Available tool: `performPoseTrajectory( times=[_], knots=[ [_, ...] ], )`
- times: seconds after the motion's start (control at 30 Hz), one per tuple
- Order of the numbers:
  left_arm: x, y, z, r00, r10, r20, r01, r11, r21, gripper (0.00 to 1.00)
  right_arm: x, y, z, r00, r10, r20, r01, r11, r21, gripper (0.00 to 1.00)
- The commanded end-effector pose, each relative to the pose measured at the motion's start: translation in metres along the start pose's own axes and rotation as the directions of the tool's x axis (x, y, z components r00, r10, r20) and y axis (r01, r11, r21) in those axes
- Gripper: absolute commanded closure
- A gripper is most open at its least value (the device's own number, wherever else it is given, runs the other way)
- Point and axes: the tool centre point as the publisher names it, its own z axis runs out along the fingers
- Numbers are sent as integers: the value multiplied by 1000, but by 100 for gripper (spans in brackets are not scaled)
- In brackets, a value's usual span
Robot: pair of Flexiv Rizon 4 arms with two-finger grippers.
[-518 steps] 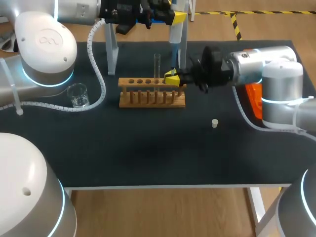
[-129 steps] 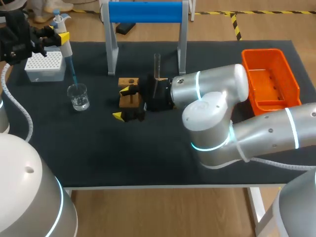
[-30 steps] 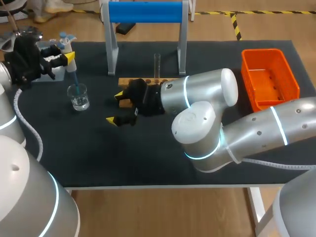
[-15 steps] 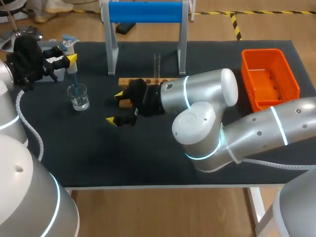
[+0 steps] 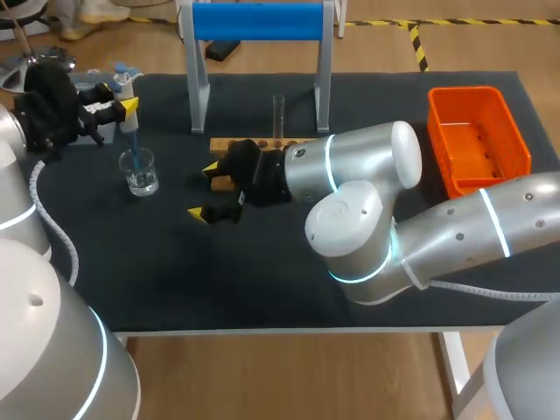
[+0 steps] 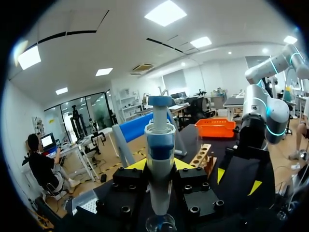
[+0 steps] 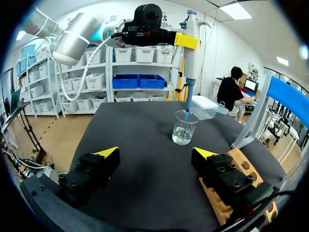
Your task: Invert the test tube, pick up the pipette, mount the tip to pipette, aspirate from beaker and dispense into the tube, eject the tip, return the pipette, and cap with the stopper.
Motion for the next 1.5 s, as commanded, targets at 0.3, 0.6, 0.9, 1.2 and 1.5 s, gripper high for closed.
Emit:
performPoseTrajectory(
  times=[0.3,0.6,0.9,1.2,1.5],
  knots=[
    [1,10,1,1000,-7,11,7,1000,5,100,-1,1,-2,1000,0,-5,0,1000,4,0],
    [1,15,2,1000,-22,14,22,1000,0,100,-1,1,-2,1000,0,-5,0,1000,4,0],
    [1,17,3,1000,-22,12,21,1000,3,100,-1,1,-2,1000,0,-5,0,1000,4,0],
    [1,19,5,999,-31,7,31,999,5,100,-1,1,-2,1000,0,-5,0,1000,4,0],
    [1,20,6,999,-40,5,40,999,12,100,-1,1,-2,1000,0,-5,0,1000,4,0]
  ],
)
